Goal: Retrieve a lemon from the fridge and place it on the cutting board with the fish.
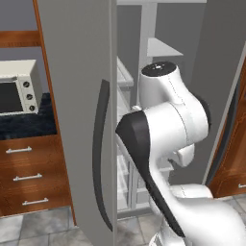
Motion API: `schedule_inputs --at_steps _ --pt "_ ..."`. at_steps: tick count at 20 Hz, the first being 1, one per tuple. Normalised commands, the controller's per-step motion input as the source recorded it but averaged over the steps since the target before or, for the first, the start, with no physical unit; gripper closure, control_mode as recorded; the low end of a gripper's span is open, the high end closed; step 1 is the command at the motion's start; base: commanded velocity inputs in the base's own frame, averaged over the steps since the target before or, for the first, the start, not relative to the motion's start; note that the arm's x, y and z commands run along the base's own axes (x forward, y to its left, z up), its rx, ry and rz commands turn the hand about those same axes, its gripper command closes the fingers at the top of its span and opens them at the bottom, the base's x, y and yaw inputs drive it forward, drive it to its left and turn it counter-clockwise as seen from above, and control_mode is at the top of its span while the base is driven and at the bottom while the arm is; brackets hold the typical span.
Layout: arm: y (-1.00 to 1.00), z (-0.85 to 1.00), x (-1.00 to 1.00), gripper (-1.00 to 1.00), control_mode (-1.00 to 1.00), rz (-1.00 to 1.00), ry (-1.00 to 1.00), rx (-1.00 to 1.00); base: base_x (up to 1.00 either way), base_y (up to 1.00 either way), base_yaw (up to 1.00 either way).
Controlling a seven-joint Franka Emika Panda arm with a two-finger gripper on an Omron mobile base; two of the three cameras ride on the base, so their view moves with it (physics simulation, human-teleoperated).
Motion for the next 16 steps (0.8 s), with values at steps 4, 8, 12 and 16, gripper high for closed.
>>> schedule_inputs --at_steps 4,8,12,16 --pt "-0.72 0.0 0.29 -1.0 -1.0 0.14 0.12 0.46 0.0 0.0 0.0" --pt "-0.92 -0.1 0.69 -1.0 -1.0 0.21 0.08 0.63 0.0 0.0 0.0" --pt "-0.29 -0.46 1.0 -1.0 -1.0 0.19 0.22 0.63 0.0 0.0 0.0" --pt "0.23 -0.54 1.0 -1.0 -1.0 0.25 0.21 0.59 0.0 0.0 0.0"
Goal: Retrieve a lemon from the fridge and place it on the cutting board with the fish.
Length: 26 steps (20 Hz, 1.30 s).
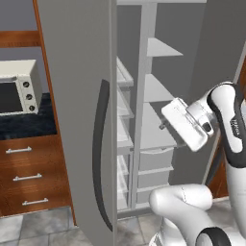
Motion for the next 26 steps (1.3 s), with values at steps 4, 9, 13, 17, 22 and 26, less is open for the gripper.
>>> schedule_inputs --at_steps 4,9,13,17,22,26 --pt "0.45 -0.24 1.0 -1.0 -1.0 0.21 0.02 0.31 0.0 0.0 0.0" --pt "0.61 -0.16 0.99 -1.0 -1.0 0.13 0.0 0.09 0.0 0.0 0.0" --pt "0.61 -0.08 0.9 -1.0 -1.0 0.02 0.0 0.01 0.0 0.0 0.0" --pt "0.68 -0.05 0.78 -1.0 -1.0 0.0 0.0 0.0 0.0 0.0 0.0" --pt "0.68 -0.18 0.3 -1.0 -1.0 0.0 0.03 0.02 0.0 0.0 0.0" --pt "0.68 -0.28 -0.11 -1.0 -1.0 -0.04 0.11 0.02 0.0 0.0 0.0"
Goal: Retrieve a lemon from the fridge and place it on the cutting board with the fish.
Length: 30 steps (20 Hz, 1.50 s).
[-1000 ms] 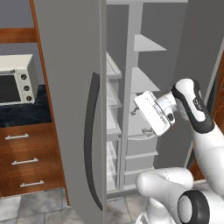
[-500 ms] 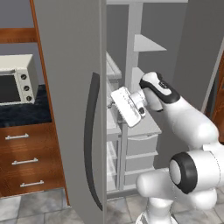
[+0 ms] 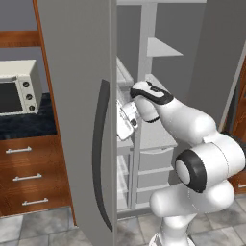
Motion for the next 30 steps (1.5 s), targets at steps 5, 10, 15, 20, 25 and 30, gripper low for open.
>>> schedule_inputs --at_steps 5,10,15,20,25,30 --pt "0.65 -0.18 -0.22 -1.0 -1.0 -0.06 0.07 0.0 0.0 0.0 0.0" --pt "0.8 -0.18 -0.37 -1.0 -1.0 -0.05 0.19 0.0 0.0 0.0 0.0" --pt "0.82 -0.13 -0.39 -1.0 -1.0 -0.03 0.22 0.0 0.0 0.0 0.0" --pt "0.72 -0.04 -0.22 -1.0 -1.0 0.0 0.24 0.0 0.0 0.0 0.0" --pt "0.2 0.0 0.0 -1.0 -1.0 0.0 0.04 -0.03 0.0 0.0 0.0" --pt "-0.8 -0.08 0.0 -1.0 -1.0 -0.02 -0.03 -0.11 0.0 0.0 0.0"
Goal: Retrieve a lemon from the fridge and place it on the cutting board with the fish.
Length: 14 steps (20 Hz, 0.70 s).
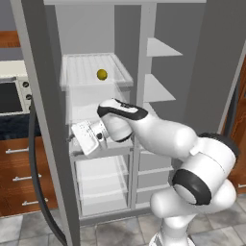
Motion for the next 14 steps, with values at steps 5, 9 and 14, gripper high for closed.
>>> schedule_inputs --at_steps 5,9,14 --pt "-1.0 -0.03 0.0 -1.0 -1.0 0.0 -0.08 -0.32 0.0 0.0 0.0" --pt "-1.0 -0.02 -0.1 -1.0 -1.0 0.35 -0.12 -0.4 0.0 0.0 0.0" --pt "-0.9 -0.01 -0.05 -1.0 -1.0 0.57 -0.01 -0.42 0.0 0.0 0.0"
